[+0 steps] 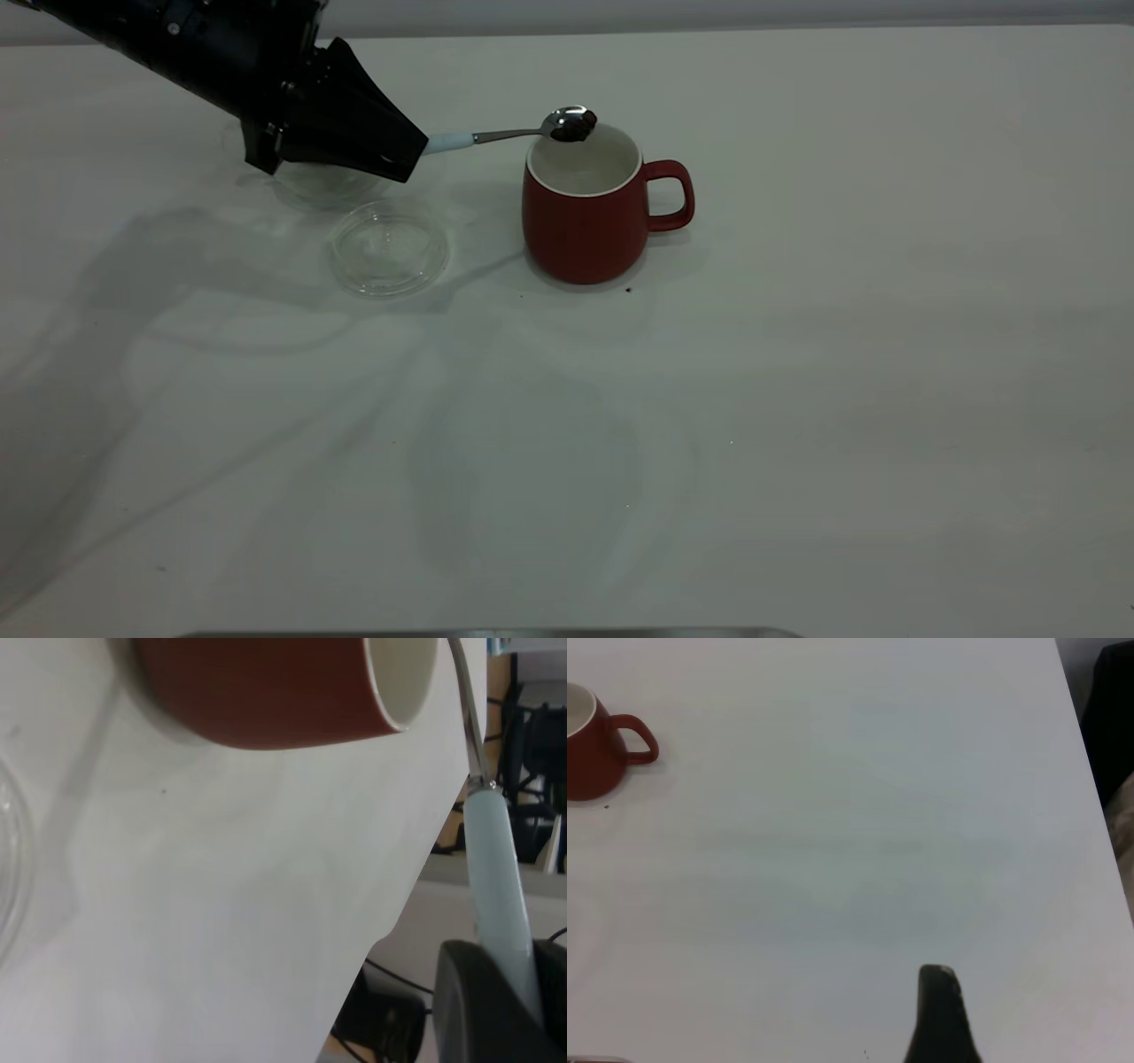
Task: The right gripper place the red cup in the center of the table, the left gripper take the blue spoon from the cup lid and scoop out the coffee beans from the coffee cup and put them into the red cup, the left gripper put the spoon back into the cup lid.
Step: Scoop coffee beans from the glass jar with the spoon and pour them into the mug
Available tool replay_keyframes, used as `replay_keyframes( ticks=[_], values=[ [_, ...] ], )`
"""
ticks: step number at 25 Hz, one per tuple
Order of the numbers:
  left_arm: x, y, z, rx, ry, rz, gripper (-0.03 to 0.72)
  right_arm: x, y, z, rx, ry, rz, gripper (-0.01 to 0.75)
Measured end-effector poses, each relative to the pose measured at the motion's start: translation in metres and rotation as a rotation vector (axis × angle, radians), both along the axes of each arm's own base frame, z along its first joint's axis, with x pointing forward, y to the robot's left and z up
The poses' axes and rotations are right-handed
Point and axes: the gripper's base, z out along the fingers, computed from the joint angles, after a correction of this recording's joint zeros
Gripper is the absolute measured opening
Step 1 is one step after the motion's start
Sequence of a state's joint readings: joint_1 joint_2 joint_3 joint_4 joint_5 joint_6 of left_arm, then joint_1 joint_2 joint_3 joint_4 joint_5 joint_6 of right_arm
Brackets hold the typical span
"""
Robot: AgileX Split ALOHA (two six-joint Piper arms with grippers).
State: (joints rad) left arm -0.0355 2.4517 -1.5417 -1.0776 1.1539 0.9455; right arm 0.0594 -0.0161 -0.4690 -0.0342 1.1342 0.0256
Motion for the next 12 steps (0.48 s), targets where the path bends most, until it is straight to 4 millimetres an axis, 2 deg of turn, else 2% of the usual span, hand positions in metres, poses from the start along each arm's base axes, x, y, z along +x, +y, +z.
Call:
replay_keyframes(
  ticks=[5,12],
  values=[
    [-0.0013,-0.0059,-0.0001,-0.018,-0.084,-0.066,0.126,0.0,0.0,0.0,0.0,0.0,0.0,0.573],
    [0.0032,-0.0036,-0.0049,0.037,-0.142,-0.048,0.126,0.0,0.0,0.0,0.0,0.0,0.0,0.573]
  ],
)
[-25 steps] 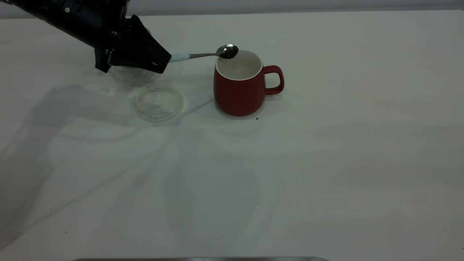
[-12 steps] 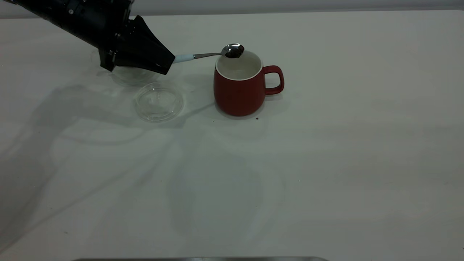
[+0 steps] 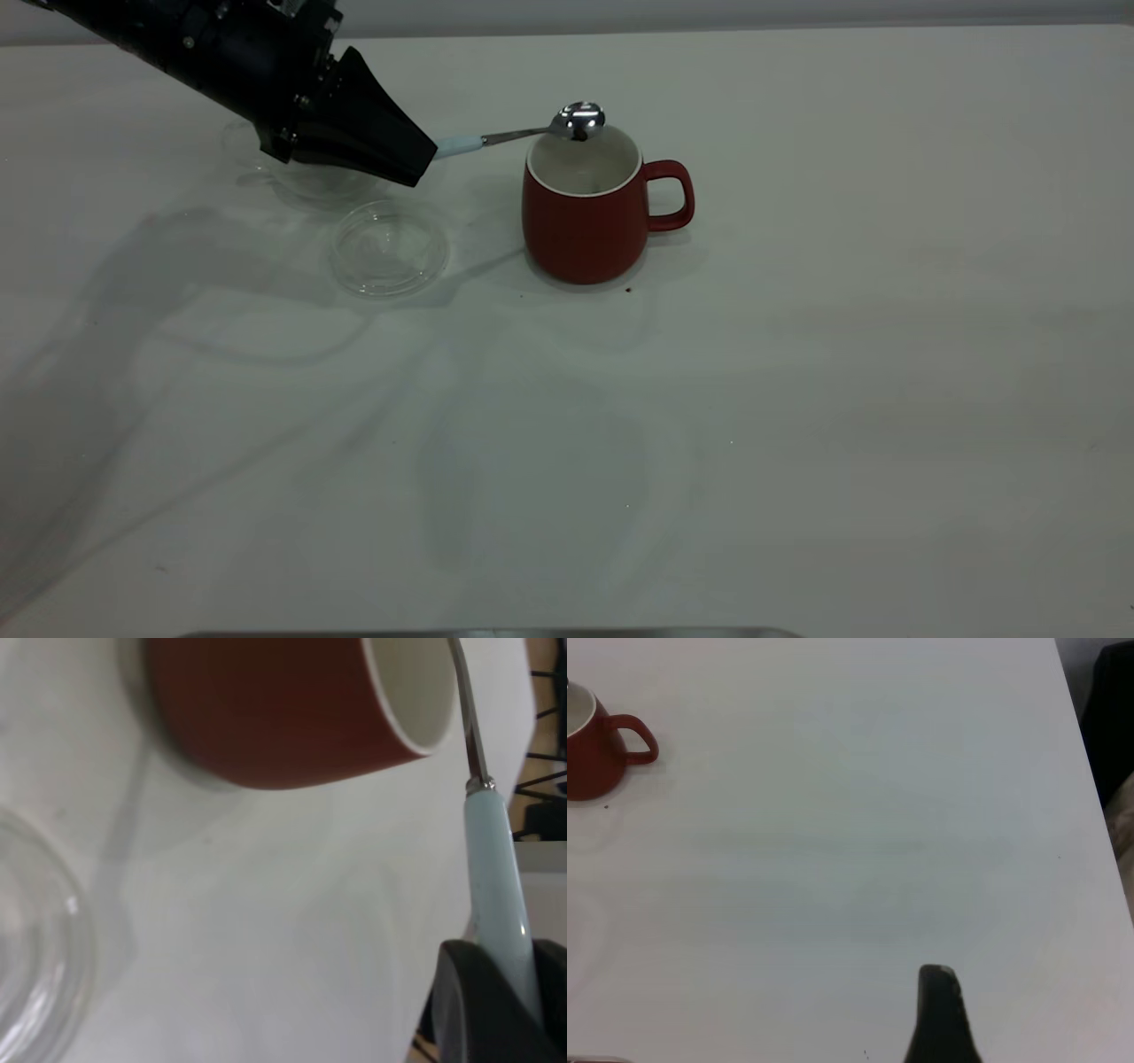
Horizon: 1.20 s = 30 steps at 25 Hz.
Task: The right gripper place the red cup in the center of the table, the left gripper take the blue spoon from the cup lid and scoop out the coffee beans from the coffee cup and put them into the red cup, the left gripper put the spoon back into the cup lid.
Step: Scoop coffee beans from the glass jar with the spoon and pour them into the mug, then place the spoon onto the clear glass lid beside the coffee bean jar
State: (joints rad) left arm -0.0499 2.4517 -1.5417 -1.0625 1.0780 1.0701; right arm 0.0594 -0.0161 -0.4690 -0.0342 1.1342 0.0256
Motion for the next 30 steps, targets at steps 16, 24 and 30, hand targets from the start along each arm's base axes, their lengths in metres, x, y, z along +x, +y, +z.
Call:
replay_keyframes(
  ticks=[16,24,30],
  values=[
    [-0.001,0.003,-0.004,0.046,-0.015,-0.031,0.126,0.0,0.0,0.0,0.0,0.0,0.0,0.573],
    [-0.002,0.008,0.023,-0.029,-0.013,-0.047,0.126,0.0,0.0,0.0,0.0,0.0,0.0,0.573],
    [0.009,0.062,0.068,-0.022,-0.024,0.147,0.126,0.0,0.0,0.0,0.0,0.0,0.0,0.573]
  ],
)
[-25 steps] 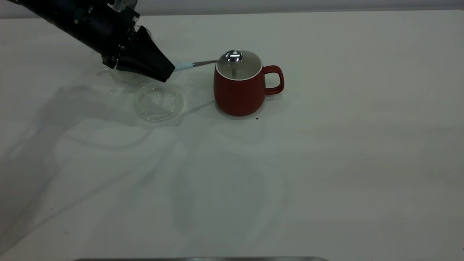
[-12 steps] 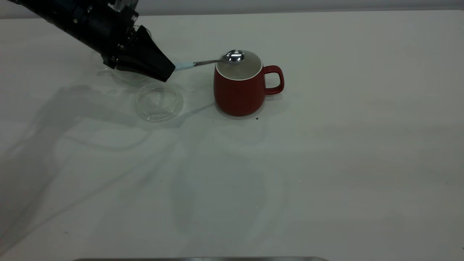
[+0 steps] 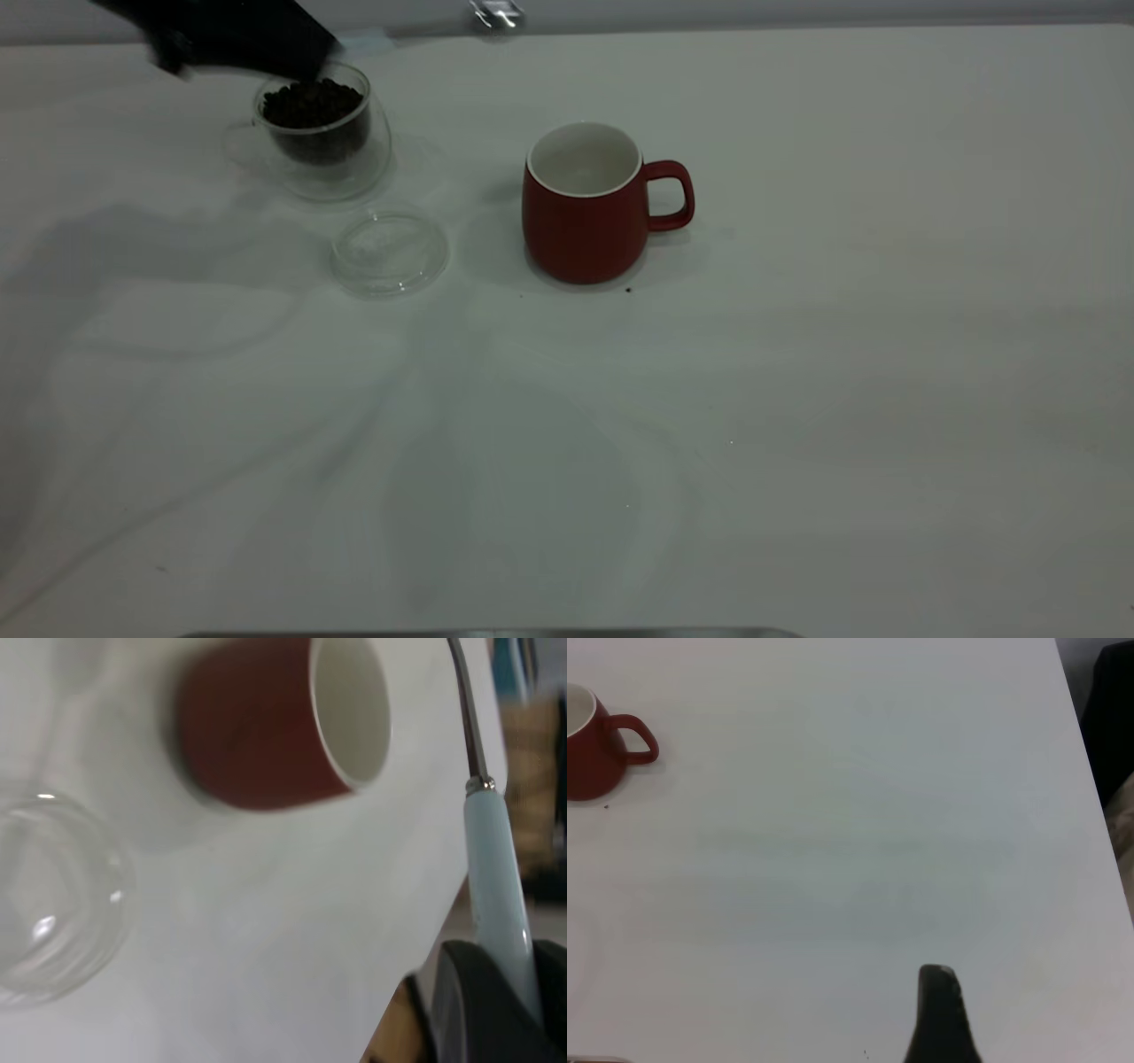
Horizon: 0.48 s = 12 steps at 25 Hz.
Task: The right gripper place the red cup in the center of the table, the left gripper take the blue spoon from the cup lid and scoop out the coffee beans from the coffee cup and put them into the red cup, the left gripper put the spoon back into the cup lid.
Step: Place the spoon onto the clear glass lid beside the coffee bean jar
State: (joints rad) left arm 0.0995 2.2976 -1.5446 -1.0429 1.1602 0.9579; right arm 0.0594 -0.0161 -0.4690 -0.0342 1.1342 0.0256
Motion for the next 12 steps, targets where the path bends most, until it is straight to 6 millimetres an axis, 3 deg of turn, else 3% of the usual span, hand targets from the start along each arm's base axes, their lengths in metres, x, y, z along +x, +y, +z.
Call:
replay_keyframes(
  ticks=[5,12],
  values=[
    [-0.002,0.036,0.042,0.016,0.05,0.175,0.126,0.0,0.0,0.0,0.0,0.0,0.0,0.573],
    [-0.024,0.044,0.11,0.141,-0.028,0.202,0.126,0.0,0.0,0.0,0.0,0.0,0.0,0.573]
  ],
)
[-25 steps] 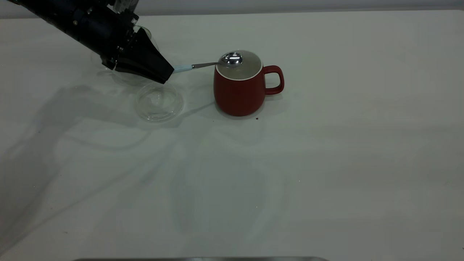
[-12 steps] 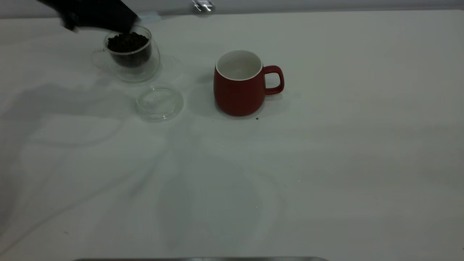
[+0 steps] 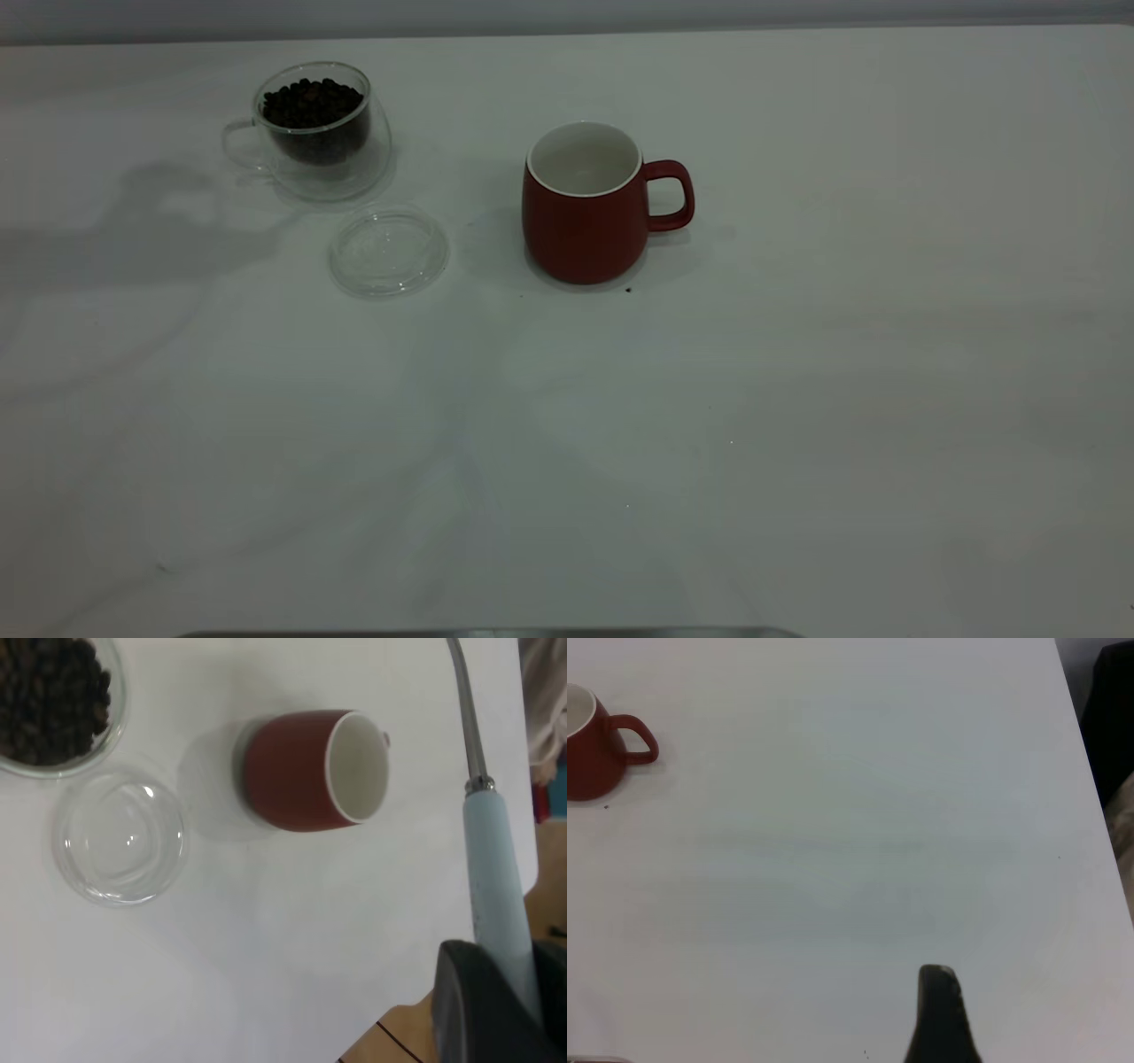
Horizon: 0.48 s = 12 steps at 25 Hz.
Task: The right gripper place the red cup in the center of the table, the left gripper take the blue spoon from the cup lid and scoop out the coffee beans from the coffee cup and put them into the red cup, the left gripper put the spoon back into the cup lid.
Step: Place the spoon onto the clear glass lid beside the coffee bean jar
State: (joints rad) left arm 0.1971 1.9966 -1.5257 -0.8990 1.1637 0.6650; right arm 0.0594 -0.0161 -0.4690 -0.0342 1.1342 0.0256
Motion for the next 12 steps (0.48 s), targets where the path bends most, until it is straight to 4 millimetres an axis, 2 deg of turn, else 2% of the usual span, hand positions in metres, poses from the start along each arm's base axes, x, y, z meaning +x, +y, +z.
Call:
replay_keyframes(
  ticks=[2,4,9,12],
  values=[
    [-0.012,-0.002,0.012,0.009,-0.02,-0.006,0.126,0.0,0.0,0.0,0.0,0.0,0.0,0.573],
    [-0.024,-0.004,0.01,0.014,-0.012,-0.028,0.126,0.0,0.0,0.0,0.0,0.0,0.0,0.573],
    [-0.061,-0.011,-0.04,-0.016,0.1,-0.097,0.126,0.0,0.0,0.0,0.0,0.0,0.0,0.573],
    [-0.072,-0.012,-0.065,0.011,0.097,-0.059,0.126,0.0,0.0,0.0,0.0,0.0,0.0,0.573]
  ],
)
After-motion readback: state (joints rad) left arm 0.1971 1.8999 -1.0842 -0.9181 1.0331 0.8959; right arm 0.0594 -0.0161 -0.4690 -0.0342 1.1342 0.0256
